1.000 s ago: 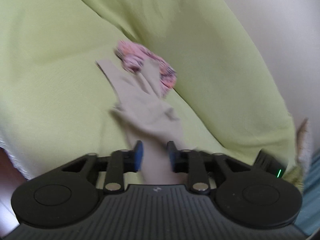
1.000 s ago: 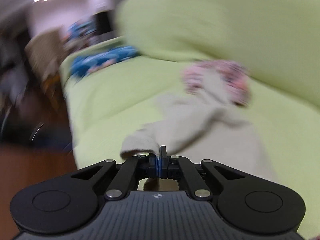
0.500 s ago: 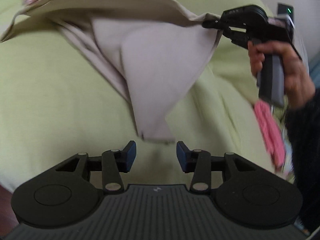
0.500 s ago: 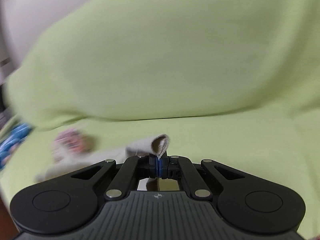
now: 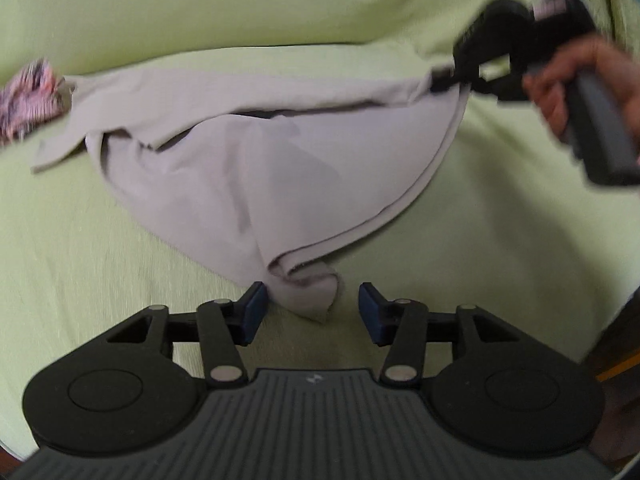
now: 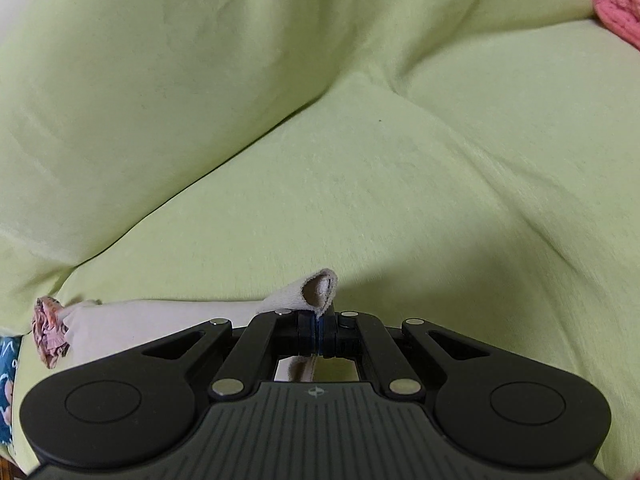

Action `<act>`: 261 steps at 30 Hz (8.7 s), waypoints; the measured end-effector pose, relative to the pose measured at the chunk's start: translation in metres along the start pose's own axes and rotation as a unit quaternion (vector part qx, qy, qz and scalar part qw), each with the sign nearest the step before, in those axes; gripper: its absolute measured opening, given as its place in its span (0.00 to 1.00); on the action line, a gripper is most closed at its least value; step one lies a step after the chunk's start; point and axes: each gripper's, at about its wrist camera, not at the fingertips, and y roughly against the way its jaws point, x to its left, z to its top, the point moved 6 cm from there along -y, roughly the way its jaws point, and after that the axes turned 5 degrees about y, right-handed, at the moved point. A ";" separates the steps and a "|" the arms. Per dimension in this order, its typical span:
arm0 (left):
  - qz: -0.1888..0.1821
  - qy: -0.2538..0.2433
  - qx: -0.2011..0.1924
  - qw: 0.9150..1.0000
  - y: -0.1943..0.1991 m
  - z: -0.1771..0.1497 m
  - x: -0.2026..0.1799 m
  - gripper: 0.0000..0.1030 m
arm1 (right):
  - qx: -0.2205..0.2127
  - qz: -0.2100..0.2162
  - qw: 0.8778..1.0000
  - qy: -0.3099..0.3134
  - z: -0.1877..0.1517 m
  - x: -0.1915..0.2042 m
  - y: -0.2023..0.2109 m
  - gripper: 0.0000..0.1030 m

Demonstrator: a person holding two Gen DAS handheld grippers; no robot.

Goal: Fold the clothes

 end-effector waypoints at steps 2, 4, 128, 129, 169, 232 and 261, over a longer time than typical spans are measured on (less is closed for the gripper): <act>0.026 -0.036 -0.017 0.999 -0.005 0.001 -0.010 0.42 | -0.001 0.002 1.000 0.011 0.007 -0.008 0.008 0.01; 0.044 -0.038 -0.024 0.998 -0.014 0.004 -0.014 0.45 | -0.004 0.004 1.000 0.018 0.009 -0.008 0.005 0.01; -0.086 0.089 0.040 0.992 0.034 0.032 0.130 0.03 | -0.094 -0.079 0.992 0.014 -0.174 -0.106 0.198 0.17; -0.093 0.081 0.036 0.992 0.028 0.039 0.122 0.05 | -0.086 -0.047 0.995 0.019 -0.174 -0.097 0.191 0.16; -0.261 0.106 -0.021 0.959 -0.300 0.347 0.167 0.60 | 0.003 0.157 0.985 0.071 0.119 -0.073 -0.095 0.40; -0.014 0.058 -0.003 0.998 0.014 0.012 0.067 0.20 | -0.034 -0.081 0.986 0.142 -0.215 -0.096 0.167 0.01; 0.071 0.031 -0.006 0.997 0.175 -0.043 -0.010 0.51 | -0.090 -0.065 0.990 0.088 -0.254 -0.033 0.317 0.45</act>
